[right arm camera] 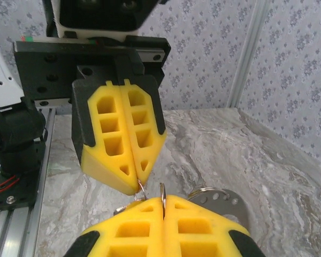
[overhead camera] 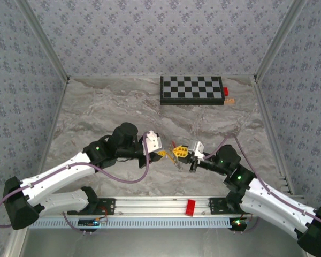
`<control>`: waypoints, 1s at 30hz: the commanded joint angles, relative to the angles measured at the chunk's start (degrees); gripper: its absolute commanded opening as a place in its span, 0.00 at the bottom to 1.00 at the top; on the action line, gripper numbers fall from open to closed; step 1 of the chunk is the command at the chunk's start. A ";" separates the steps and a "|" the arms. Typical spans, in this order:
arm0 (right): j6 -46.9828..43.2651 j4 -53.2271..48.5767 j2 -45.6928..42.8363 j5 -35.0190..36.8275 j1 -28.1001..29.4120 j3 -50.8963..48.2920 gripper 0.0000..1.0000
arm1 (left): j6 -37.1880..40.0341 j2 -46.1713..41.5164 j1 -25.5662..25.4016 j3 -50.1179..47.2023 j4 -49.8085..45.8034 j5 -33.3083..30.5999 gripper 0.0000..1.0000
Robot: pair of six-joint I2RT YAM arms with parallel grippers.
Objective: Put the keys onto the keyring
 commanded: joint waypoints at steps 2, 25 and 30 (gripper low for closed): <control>-0.45 3.39 0.10 -2.02 0.06 -0.52 0.00 | 0.44 -0.19 -0.32 1.36 0.89 2.07 0.00; -0.10 4.30 1.48 -3.76 0.32 -0.56 0.00 | 0.35 0.26 -0.32 1.38 0.95 1.77 0.00; -0.10 4.40 1.56 -3.95 0.24 -0.68 0.00 | 0.32 0.24 -0.28 1.39 0.90 1.76 0.00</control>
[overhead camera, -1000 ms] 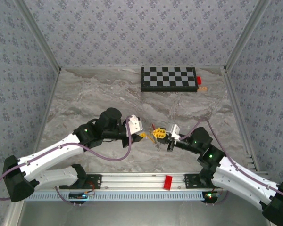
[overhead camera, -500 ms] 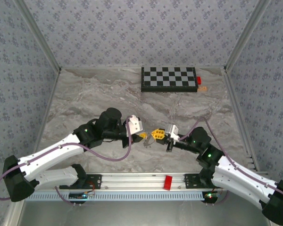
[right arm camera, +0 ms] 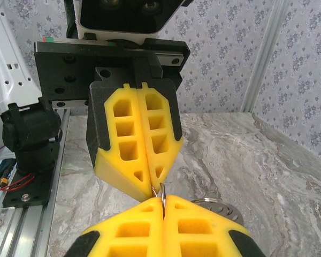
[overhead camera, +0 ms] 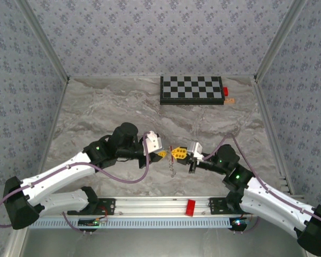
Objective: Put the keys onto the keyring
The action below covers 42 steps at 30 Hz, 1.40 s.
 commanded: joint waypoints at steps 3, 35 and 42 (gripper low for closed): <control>-0.12 2.41 0.09 -0.95 0.27 -0.39 0.00 | 0.31 0.09 -0.32 1.52 0.89 0.93 0.00; -2.60 5.72 -3.08 1.74 1.76 -3.28 0.00 | 4.08 -0.61 -0.42 1.06 0.80 -0.03 0.00; -5.77 6.86 -3.03 4.32 4.57 -3.72 0.00 | 12.06 -2.08 -1.39 -1.83 2.15 2.58 0.00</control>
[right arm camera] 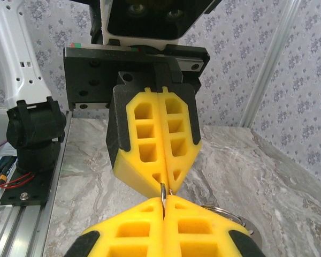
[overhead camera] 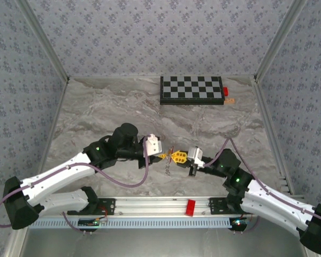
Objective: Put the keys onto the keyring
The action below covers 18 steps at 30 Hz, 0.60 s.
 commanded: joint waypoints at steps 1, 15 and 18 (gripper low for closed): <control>-2.48 3.16 -0.71 2.34 1.13 -0.82 0.00 | 5.59 -1.99 -1.02 -1.20 1.64 1.32 0.00; -5.74 3.32 -1.38 6.36 3.75 -1.51 0.00 | 6.96 -3.78 -1.02 -1.83 -0.67 0.81 0.00; -6.04 3.49 -1.76 6.81 4.09 -1.53 0.00 | 7.27 -3.67 -1.03 -2.03 -0.77 0.80 0.00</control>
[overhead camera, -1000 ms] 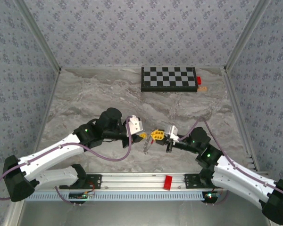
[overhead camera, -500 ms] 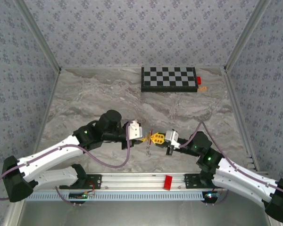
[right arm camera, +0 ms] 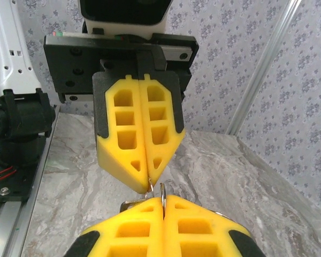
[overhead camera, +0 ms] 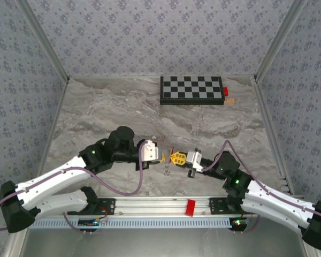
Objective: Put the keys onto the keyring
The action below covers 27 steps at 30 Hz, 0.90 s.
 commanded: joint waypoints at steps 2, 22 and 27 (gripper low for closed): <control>-1.46 2.23 -1.09 1.66 0.83 -0.40 0.00 | 1.39 -0.13 -0.28 -0.28 -0.64 0.98 0.00; -2.25 0.75 0.24 0.92 1.99 0.15 0.00 | 0.72 0.42 -0.32 0.24 -0.43 1.02 0.00; -2.43 0.50 0.41 1.00 2.16 0.18 0.00 | 0.66 0.39 -0.33 0.27 -0.40 1.02 0.00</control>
